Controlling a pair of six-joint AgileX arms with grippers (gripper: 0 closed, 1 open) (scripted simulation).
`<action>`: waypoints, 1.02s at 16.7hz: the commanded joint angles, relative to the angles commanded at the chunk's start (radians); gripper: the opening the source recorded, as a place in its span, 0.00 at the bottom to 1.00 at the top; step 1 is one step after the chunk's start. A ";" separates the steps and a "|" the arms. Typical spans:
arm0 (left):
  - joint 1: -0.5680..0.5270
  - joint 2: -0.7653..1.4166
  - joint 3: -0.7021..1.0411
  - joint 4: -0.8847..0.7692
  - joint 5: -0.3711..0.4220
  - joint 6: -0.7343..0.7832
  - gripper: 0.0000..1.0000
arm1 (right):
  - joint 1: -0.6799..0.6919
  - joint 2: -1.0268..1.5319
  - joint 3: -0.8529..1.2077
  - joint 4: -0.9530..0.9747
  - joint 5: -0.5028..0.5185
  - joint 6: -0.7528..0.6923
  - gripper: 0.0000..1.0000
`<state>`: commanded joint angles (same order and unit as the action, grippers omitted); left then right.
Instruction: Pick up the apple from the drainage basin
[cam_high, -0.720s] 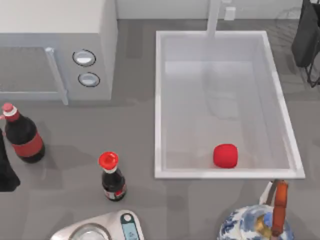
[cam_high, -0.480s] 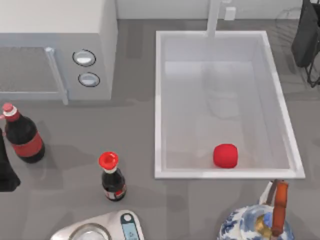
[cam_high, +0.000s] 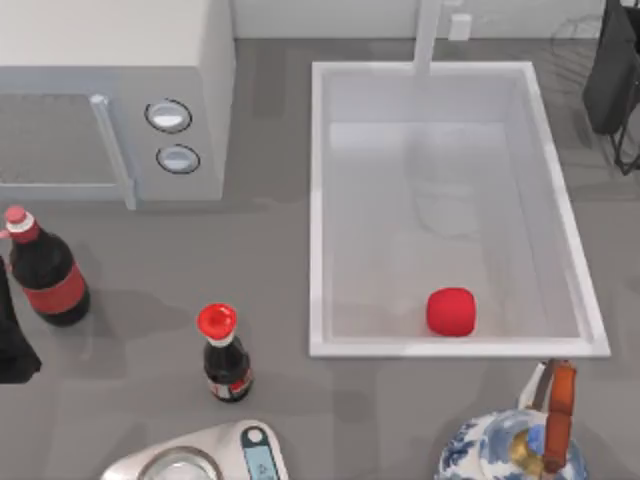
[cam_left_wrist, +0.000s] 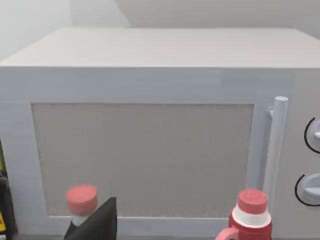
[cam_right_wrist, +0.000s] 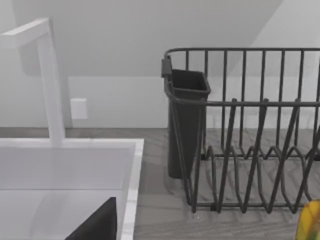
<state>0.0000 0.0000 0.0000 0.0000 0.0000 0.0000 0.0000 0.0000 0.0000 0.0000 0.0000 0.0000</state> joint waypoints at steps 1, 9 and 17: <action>0.000 0.000 0.000 0.000 0.000 0.000 1.00 | 0.000 0.000 0.000 0.000 0.000 0.000 1.00; 0.000 0.000 0.000 0.000 0.000 0.000 1.00 | 0.000 0.000 0.000 0.000 0.000 0.000 1.00; 0.000 0.000 0.000 0.000 0.000 0.000 1.00 | 0.044 0.157 0.147 -0.098 0.000 0.046 1.00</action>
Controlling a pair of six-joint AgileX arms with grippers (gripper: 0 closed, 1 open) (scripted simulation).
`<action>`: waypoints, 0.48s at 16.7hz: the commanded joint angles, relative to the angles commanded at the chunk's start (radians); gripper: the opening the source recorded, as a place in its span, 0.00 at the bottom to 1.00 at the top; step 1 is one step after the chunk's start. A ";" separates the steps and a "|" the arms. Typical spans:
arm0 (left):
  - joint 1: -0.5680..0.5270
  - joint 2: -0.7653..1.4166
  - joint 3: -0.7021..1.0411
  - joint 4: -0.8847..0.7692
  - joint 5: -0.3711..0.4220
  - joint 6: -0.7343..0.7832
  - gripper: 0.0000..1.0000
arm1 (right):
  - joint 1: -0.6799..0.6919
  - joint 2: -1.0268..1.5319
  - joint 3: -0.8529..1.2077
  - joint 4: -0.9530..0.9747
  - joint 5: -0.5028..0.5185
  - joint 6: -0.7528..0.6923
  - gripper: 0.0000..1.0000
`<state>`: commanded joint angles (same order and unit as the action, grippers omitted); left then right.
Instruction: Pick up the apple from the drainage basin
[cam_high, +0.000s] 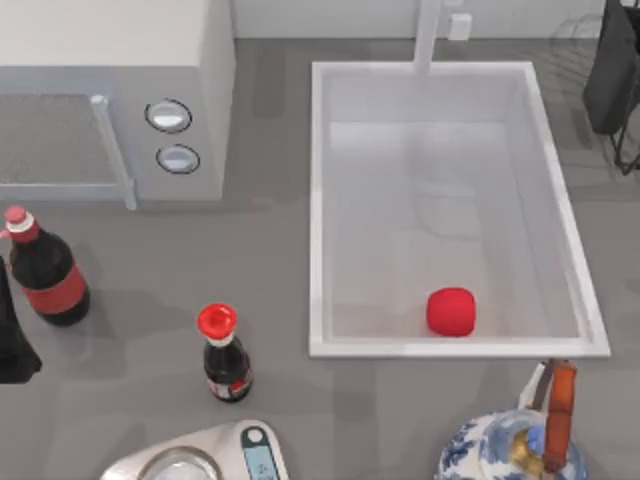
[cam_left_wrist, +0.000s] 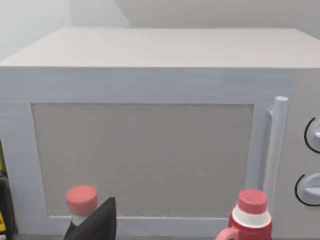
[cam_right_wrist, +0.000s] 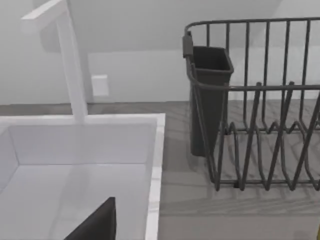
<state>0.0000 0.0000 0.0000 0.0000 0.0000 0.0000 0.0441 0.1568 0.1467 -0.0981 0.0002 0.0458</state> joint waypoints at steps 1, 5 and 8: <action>0.000 0.000 0.000 0.000 0.000 0.000 1.00 | 0.016 0.063 0.054 -0.036 0.000 0.017 1.00; 0.000 0.000 0.000 0.000 0.000 0.000 1.00 | 0.097 0.407 0.327 -0.215 0.000 0.100 1.00; 0.000 0.000 0.000 0.000 0.000 0.000 1.00 | 0.167 0.726 0.566 -0.372 0.001 0.174 1.00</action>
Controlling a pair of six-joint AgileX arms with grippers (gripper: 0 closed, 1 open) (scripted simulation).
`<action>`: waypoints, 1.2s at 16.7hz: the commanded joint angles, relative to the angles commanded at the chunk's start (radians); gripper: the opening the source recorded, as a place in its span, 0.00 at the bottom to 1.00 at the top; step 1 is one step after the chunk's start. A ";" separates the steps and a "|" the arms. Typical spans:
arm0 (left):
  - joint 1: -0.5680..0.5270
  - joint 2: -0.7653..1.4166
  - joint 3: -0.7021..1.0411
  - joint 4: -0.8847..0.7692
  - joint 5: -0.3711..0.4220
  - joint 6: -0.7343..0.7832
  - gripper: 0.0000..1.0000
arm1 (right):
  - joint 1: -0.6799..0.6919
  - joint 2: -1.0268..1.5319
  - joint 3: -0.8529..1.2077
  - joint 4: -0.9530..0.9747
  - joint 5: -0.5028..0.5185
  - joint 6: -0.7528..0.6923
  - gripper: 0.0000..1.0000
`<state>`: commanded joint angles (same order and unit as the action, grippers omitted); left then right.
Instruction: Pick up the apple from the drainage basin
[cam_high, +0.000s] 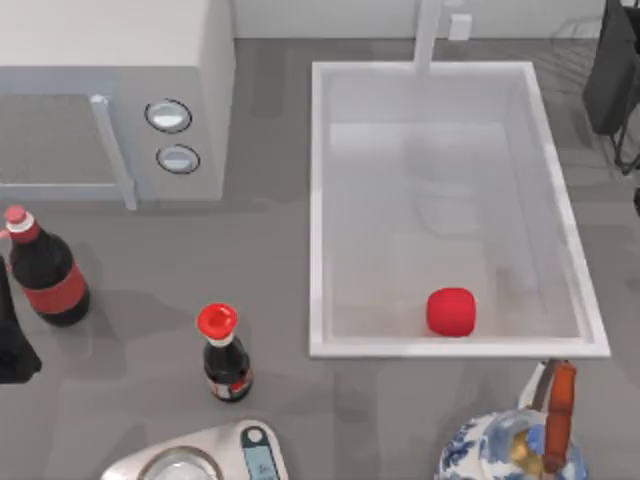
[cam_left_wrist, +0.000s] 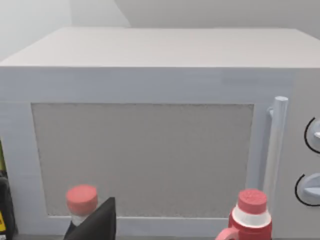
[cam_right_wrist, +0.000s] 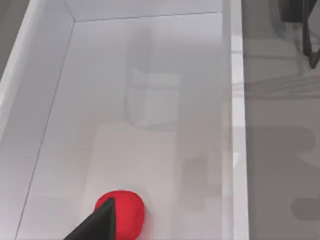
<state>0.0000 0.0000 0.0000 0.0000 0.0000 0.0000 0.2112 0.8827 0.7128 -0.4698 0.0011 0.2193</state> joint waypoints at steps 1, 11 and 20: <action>0.000 0.000 0.000 0.000 0.000 0.000 1.00 | 0.024 0.112 0.082 -0.054 0.000 0.025 1.00; 0.000 0.000 0.000 0.000 0.000 0.000 1.00 | 0.230 1.080 0.786 -0.511 0.001 0.239 1.00; 0.000 0.000 0.000 0.000 0.000 0.000 1.00 | 0.269 1.249 0.917 -0.599 0.001 0.280 1.00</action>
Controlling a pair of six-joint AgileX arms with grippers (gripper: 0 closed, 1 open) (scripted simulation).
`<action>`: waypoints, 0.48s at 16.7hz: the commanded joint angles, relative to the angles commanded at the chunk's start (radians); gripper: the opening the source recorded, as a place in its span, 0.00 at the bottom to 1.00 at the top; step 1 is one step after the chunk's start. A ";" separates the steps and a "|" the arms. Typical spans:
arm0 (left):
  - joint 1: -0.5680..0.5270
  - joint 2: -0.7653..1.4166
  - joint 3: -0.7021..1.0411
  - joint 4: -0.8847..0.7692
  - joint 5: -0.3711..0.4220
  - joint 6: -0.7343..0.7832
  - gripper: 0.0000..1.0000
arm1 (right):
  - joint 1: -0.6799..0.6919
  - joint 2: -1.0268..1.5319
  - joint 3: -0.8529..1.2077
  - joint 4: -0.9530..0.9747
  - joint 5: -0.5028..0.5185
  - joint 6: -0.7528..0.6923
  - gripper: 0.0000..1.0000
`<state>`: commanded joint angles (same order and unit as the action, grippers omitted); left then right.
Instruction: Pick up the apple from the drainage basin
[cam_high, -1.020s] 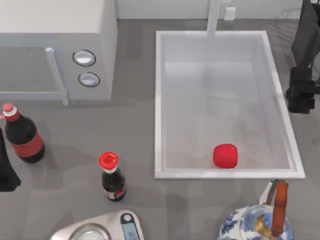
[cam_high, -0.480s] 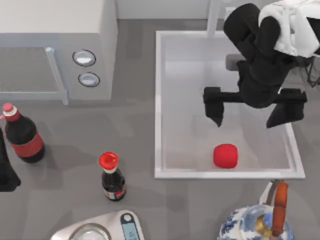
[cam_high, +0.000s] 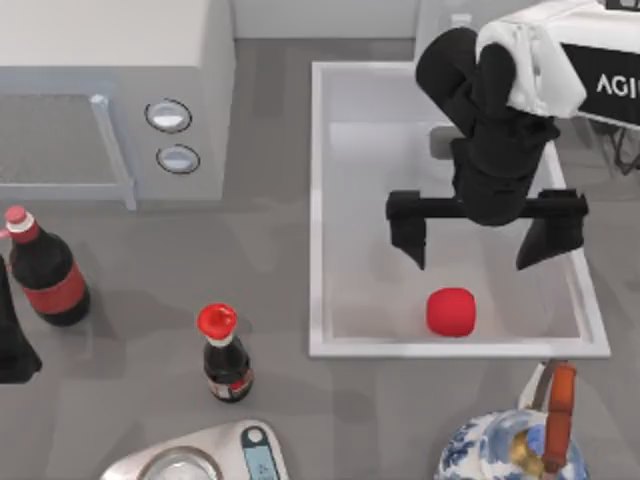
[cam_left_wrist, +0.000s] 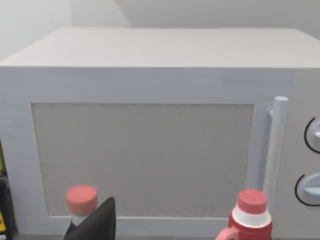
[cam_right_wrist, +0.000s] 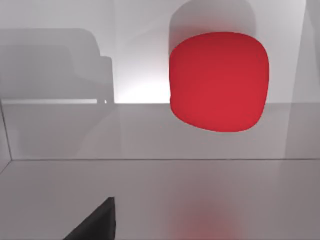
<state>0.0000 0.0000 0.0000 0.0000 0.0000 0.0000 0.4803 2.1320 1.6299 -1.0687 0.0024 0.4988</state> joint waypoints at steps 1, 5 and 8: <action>0.000 0.000 0.000 0.000 0.000 0.000 1.00 | -0.005 -0.002 -0.003 0.002 0.000 -0.001 1.00; 0.000 0.000 0.000 0.000 0.000 0.000 1.00 | -0.004 0.046 -0.034 0.074 0.000 0.000 1.00; 0.000 0.000 0.000 0.000 0.000 0.000 1.00 | -0.002 0.131 -0.088 0.223 0.001 0.002 1.00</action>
<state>0.0000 0.0000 0.0000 0.0000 0.0000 0.0000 0.4782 2.2627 1.5416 -0.8459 0.0036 0.5006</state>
